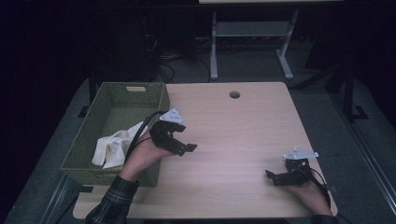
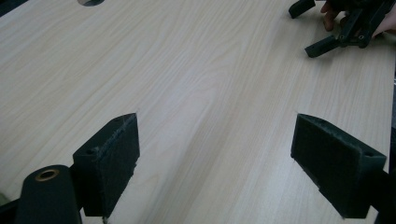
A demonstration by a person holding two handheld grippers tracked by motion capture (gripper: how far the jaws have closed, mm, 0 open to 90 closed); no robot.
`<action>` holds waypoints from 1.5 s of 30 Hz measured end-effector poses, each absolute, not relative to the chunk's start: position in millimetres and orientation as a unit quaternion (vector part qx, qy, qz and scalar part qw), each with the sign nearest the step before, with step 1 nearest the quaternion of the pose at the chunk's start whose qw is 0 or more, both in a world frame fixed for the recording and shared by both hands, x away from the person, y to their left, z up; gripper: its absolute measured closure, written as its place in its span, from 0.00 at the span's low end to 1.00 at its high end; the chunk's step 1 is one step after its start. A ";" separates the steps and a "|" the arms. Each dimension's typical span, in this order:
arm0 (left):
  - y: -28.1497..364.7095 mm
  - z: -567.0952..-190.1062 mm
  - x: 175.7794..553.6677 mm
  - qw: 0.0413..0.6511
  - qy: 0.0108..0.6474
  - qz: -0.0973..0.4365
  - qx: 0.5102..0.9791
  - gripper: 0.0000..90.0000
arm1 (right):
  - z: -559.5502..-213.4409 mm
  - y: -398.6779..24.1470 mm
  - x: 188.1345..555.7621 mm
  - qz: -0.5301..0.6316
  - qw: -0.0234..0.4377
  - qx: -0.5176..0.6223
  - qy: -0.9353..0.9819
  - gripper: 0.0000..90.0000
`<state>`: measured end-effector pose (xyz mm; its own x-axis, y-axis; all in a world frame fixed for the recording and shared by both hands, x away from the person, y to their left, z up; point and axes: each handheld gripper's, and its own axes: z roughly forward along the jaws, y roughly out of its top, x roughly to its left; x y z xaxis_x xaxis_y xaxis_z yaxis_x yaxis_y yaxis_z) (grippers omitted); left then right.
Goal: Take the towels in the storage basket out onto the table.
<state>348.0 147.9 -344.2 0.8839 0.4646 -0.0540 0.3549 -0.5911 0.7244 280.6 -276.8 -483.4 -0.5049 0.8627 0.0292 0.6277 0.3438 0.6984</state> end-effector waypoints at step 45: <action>237.6 -332.3 353.1 0.394 0.296 0.114 0.862 0.17 | -483.4 -276.9 280.6 0.334 0.176 0.465 0.801 0.00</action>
